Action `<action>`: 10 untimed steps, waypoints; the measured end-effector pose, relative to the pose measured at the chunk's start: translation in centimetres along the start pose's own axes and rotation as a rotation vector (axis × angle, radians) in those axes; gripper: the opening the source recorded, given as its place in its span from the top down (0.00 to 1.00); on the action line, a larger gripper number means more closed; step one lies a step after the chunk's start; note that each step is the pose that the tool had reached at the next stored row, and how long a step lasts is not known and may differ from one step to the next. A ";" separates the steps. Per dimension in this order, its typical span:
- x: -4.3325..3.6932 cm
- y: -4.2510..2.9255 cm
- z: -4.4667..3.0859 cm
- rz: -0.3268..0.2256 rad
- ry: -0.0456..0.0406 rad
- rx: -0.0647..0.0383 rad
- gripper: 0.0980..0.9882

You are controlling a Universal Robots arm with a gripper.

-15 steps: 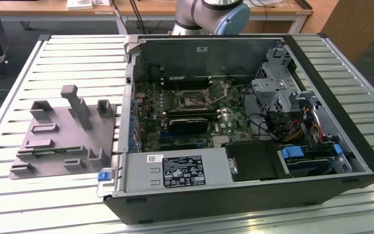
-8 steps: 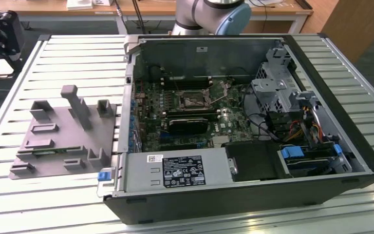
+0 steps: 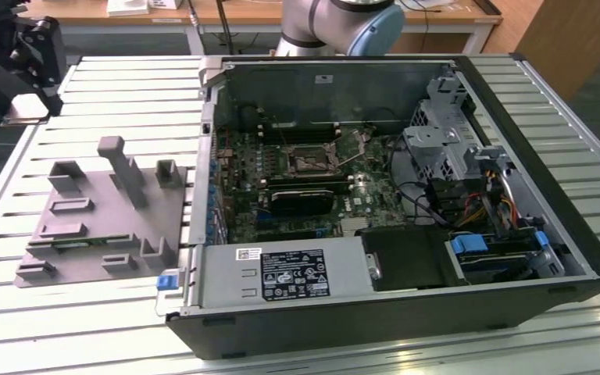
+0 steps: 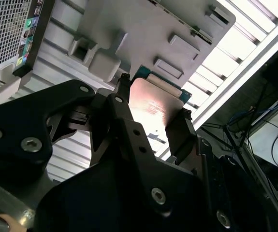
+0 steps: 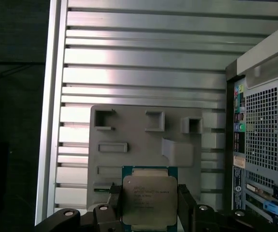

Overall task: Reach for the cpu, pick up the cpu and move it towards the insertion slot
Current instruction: 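Pick up the cpu and move it towards the insertion slot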

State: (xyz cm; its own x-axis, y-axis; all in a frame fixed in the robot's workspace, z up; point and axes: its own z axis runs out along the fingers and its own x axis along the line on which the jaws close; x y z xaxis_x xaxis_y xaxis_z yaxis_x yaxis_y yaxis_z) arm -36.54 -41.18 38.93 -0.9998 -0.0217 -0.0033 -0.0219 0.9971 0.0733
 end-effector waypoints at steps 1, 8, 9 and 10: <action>-0.36 -0.01 -0.01 0.000 0.0000 0.000 0.50; -2.67 -0.06 -0.01 0.000 0.0001 -0.001 0.50; -3.00 -0.06 0.00 0.000 0.0000 -0.001 0.50; -3.35 -0.07 0.00 0.000 0.0001 -0.001 0.50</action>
State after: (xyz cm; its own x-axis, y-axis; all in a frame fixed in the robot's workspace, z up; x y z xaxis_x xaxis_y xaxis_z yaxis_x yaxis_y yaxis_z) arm -33.19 -41.18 38.93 -0.9998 -0.0216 -0.0032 -0.0218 0.9970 0.0744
